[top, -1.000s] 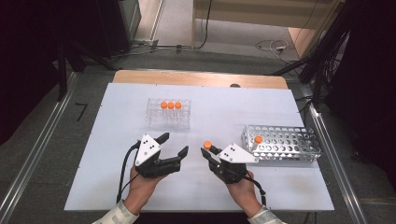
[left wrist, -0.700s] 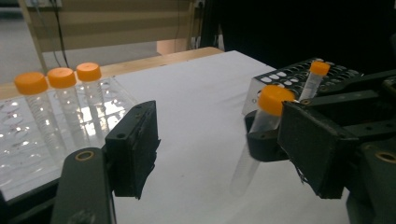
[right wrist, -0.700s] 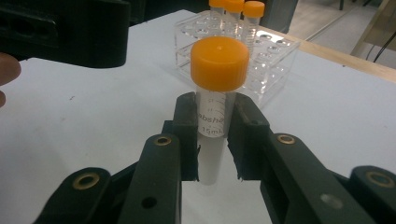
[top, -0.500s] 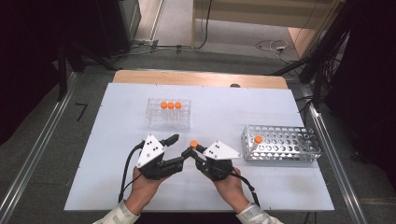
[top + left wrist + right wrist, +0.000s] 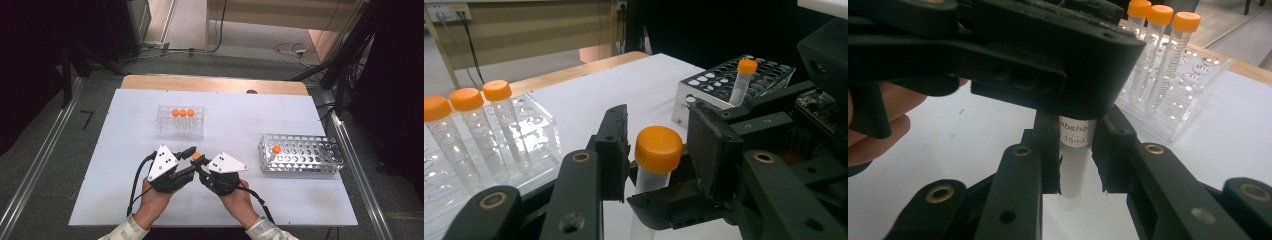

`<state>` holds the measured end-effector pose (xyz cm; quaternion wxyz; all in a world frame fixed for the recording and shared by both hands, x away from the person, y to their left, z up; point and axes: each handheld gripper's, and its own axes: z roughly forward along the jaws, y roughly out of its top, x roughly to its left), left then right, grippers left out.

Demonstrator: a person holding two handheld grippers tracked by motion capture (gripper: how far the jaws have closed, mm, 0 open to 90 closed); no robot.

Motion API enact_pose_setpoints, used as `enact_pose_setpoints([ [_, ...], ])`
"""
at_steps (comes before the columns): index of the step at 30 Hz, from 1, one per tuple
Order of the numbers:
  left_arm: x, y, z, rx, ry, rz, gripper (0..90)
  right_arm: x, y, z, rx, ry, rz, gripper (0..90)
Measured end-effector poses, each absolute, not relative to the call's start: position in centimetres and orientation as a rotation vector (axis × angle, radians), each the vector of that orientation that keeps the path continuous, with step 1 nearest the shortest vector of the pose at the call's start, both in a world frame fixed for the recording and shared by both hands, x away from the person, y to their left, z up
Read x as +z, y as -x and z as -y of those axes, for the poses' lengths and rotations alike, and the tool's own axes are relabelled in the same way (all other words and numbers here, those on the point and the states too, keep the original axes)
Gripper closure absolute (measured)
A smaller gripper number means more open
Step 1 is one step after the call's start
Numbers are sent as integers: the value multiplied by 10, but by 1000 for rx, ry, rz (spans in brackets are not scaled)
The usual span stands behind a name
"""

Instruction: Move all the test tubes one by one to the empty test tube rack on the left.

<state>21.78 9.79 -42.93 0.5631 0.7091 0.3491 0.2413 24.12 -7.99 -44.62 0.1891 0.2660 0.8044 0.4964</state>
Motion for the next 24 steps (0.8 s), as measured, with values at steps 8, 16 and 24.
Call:
enact_pose_setpoints([
  [8, -430, -218, -97, 571, -1674, -823, 678, -445, -239, 79, 1404, -751, -2260, 718],
  [16, -430, -218, -98, 564, -1673, -827, 694, -445, -239, 80, 1401, -750, -2262, 717],
  [24, -430, -219, -100, 555, -1662, -838, 698, -444, -239, 83, 1404, -760, -2287, 567],
])
